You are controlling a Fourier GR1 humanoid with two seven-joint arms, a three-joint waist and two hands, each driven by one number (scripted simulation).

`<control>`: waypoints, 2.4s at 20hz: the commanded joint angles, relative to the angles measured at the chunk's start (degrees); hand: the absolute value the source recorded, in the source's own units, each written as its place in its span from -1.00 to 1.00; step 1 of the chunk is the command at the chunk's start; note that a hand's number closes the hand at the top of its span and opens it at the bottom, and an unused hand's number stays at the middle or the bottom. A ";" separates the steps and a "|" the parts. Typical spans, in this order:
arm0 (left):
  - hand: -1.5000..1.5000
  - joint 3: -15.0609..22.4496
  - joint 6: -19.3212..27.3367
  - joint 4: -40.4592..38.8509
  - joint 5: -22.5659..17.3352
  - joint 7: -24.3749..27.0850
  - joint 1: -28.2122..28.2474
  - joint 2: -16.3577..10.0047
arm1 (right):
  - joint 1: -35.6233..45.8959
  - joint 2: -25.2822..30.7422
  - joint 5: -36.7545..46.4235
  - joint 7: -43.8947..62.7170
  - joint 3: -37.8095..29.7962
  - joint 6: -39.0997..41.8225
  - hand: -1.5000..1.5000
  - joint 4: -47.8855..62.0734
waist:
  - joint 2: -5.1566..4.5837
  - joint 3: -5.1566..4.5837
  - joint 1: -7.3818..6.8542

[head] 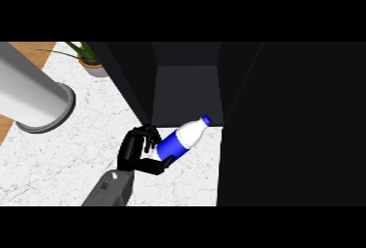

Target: Pick up the bottled water, place it into the cabinet and close the cabinet

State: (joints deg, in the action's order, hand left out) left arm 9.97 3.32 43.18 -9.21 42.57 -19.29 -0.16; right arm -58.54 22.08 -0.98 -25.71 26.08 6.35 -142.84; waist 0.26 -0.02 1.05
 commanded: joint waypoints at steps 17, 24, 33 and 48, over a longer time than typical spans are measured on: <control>1.00 13.09 23.32 -2.88 -16.99 -22.49 -26.21 0.08 | -3.44 0.84 -3.42 -0.90 -3.17 0.76 -1.00 -6.22 | -0.55 -0.04 1.46; 1.00 9.65 27.83 -14.77 -20.13 -20.23 -32.57 0.05 | -4.32 2.33 -4.94 -4.41 -5.56 4.01 -1.00 -2.68 | -1.10 -0.03 3.30; -1.00 11.93 41.35 -28.82 -11.77 -20.55 -40.50 -2.01 | -4.71 2.51 -6.87 -5.04 -8.61 5.26 -1.00 -3.74 | -1.52 0.01 3.61; 1.00 0.39 32.39 -22.81 -19.76 -6.14 -44.78 -2.40 | -5.37 2.64 -5.76 -6.42 -8.58 8.19 -1.00 -3.37 | -1.40 -0.26 2.88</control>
State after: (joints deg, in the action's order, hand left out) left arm 14.72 40.99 15.43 -25.26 30.84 -64.43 -1.88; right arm -61.26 24.19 -4.20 -33.49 17.03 13.97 -141.58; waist -1.54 -0.16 4.31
